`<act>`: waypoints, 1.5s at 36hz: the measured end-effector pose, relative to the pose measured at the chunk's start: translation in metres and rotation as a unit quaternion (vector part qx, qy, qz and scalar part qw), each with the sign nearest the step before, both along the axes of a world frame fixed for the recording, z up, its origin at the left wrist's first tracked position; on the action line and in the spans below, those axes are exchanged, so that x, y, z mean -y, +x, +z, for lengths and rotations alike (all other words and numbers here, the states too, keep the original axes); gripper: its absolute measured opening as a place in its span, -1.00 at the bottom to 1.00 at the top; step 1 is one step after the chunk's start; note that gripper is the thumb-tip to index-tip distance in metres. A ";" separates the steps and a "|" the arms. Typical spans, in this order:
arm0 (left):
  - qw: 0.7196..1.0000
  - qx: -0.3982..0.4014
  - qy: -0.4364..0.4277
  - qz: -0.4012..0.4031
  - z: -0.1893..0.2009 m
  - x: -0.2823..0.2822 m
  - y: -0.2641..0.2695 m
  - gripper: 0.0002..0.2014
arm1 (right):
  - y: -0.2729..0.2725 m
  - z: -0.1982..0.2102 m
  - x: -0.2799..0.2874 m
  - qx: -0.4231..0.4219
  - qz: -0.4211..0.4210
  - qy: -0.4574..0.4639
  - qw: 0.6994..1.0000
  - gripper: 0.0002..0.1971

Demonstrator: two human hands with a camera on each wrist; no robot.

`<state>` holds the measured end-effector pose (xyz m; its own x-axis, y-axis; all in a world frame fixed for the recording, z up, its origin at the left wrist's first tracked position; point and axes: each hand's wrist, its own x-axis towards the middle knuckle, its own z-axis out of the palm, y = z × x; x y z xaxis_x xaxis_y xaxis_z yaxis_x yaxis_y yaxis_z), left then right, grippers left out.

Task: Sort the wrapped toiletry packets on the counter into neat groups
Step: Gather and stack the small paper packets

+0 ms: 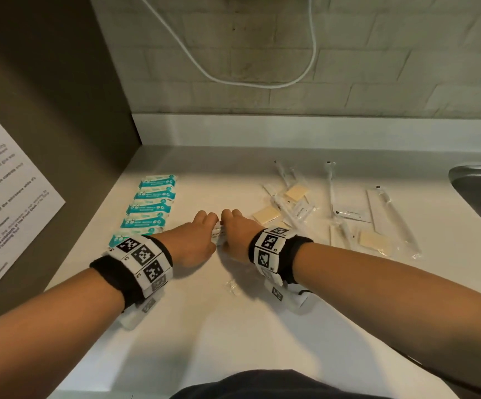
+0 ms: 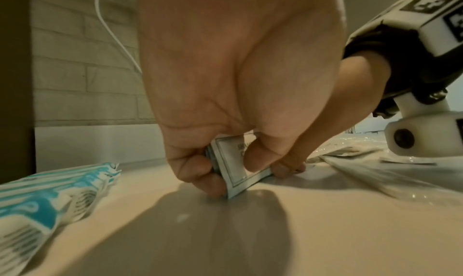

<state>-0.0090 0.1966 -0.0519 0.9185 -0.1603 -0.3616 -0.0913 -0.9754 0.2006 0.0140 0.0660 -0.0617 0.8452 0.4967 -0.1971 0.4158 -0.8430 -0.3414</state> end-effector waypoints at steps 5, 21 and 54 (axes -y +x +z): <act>1.000 -0.008 -0.025 0.007 0.000 -0.007 -0.002 -0.72 | 0.003 0.004 0.005 -0.012 0.033 -0.012 0.999 -0.67; 0.972 0.074 -0.199 0.104 0.009 -0.046 -0.005 -0.76 | 0.032 0.018 0.029 -0.065 0.025 0.068 0.995 -0.79; 0.931 0.138 -0.212 0.263 -0.015 -0.053 0.151 -0.55 | 0.159 0.015 -0.021 -0.142 -0.222 0.122 0.957 -0.49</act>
